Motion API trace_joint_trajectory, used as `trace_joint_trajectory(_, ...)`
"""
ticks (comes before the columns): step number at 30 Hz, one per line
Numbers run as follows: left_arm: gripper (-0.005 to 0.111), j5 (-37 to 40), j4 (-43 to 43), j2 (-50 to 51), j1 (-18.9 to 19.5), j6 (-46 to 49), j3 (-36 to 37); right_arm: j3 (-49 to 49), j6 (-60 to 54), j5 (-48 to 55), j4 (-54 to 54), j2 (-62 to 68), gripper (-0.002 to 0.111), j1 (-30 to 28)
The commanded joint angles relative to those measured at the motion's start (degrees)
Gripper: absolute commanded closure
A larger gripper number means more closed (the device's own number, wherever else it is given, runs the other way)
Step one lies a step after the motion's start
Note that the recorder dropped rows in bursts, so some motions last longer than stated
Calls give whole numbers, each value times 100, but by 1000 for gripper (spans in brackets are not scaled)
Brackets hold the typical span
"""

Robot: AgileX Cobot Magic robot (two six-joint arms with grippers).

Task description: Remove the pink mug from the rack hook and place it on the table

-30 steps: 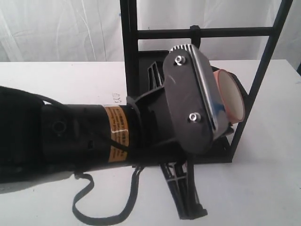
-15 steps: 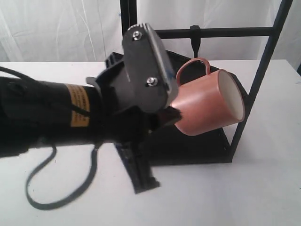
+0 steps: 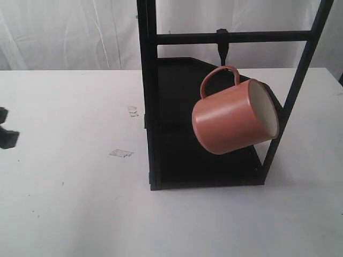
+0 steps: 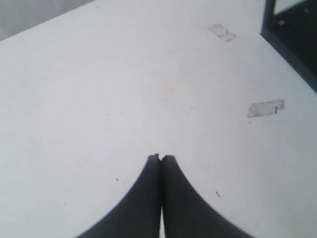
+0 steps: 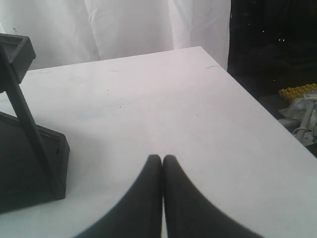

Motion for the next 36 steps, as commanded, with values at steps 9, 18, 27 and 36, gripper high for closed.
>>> trace_joint_trajectory(9,107,-461,-43,-4827,747,-800,1787,25,0,-41,-31,-11,108,-33)
trace_joint_trajectory(18,107,960,-43,-5494,747,-1392,1899,25,0,-110,-31,-11,108,-33)
trace_joint_trajectory(27,107,668,914,-5488,747,-3600,3192,25,2035,-5128,2375,-11,108,-33)
trace_joint_trajectory(36,107,307,1856,-5488,747,-4129,3736,-1773,2416,-4678,931,167,108,-33)
